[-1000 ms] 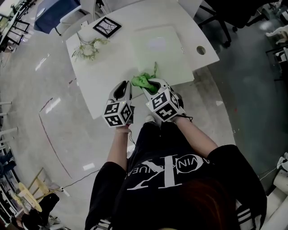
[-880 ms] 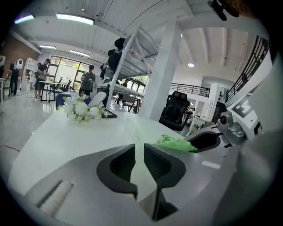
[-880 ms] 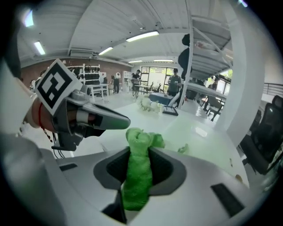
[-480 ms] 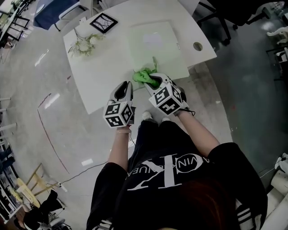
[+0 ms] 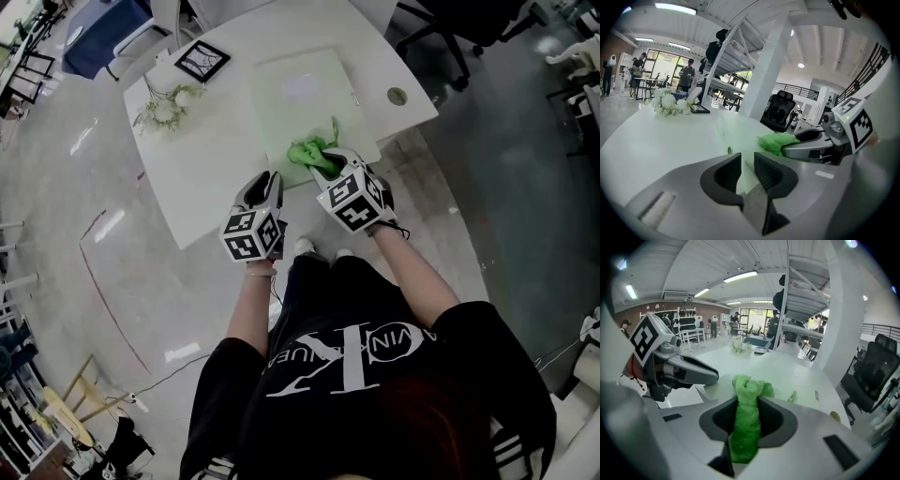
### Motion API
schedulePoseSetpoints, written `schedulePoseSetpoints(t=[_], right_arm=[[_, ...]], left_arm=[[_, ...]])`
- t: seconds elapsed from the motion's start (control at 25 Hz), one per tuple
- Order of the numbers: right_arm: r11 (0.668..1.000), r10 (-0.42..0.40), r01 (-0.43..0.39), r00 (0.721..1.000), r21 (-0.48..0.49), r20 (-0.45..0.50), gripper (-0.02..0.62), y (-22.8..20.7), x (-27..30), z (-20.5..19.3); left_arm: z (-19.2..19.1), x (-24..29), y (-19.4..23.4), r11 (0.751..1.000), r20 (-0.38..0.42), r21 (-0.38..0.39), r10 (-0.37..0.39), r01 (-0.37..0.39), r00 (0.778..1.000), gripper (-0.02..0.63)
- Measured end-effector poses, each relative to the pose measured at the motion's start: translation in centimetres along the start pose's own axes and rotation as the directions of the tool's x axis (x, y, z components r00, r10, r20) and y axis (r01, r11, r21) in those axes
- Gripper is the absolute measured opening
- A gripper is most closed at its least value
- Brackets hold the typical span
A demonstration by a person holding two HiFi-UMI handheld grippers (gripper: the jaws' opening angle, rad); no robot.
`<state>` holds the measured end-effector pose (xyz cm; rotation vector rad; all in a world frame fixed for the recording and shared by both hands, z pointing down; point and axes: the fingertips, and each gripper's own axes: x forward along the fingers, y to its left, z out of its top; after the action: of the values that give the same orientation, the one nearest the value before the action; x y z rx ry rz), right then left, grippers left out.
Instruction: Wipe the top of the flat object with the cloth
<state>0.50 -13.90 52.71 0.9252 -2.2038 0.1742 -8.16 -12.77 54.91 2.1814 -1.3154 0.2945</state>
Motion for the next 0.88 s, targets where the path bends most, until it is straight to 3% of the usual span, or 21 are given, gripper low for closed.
schedulePoseSetpoints(t=[0.88], right_arm=[[0.975, -0.179, 0.188, 0.981, 0.119, -0.08, 0.106, -8.6, -3.6, -5.7]], left_arm=[[-0.2, 0.2, -0.3, 0.999, -0.012, 0.022, 0.032, -0.032, 0.999, 0.087]])
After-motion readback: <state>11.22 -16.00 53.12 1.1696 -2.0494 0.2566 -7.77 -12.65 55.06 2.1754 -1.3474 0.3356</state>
